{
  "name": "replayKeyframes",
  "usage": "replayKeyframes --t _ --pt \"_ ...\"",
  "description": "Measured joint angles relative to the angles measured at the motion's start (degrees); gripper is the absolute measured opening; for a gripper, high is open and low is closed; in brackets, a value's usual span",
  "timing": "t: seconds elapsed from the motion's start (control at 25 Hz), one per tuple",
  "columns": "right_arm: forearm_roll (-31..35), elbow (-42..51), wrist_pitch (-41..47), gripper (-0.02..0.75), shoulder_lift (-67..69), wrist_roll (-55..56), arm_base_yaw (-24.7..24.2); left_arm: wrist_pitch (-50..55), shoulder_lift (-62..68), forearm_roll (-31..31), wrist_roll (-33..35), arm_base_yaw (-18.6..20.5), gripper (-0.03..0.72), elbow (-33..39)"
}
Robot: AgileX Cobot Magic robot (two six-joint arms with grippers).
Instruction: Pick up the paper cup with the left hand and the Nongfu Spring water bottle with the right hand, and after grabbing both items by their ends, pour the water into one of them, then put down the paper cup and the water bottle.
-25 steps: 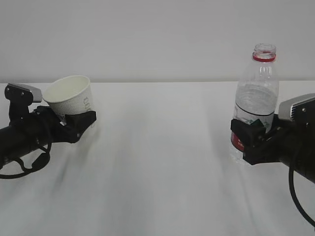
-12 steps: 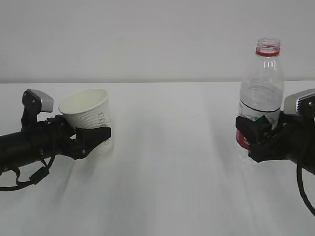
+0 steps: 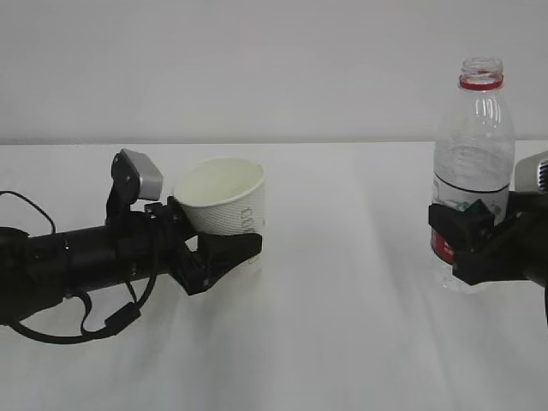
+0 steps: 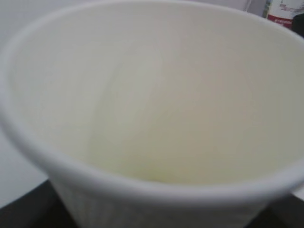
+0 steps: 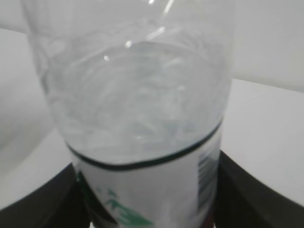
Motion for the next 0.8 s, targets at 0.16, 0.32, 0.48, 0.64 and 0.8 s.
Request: replayKeyframes --t 0.16,0.32,0.48,0.64,0.8 --pt "0.0 0.0 3.3 0.493 -2.8 0.0 0.0 0.0 0.0 0.0 0.0 -2.8 0.566 -1.4" --pt "0.0 0.0 5.5 0.493 -5.4 0.0 0.0 0.0 0.0 0.0 0.0 -4.7 0.564 -1.8" --pt "0.0 0.0 9.7 0.493 -7.6 0.0 0.0 0.0 0.0 0.2 0.0 -6.1 0.559 -1.8" --pt "0.0 0.0 11.4 0.493 -9.8 0.0 0.0 0.0 0.0 0.7 0.0 -7.5 0.557 -1.8" --pt "0.0 0.0 13.7 0.493 -12.6 0.0 0.0 0.0 0.0 1.0 0.0 -9.1 0.555 -1.8"
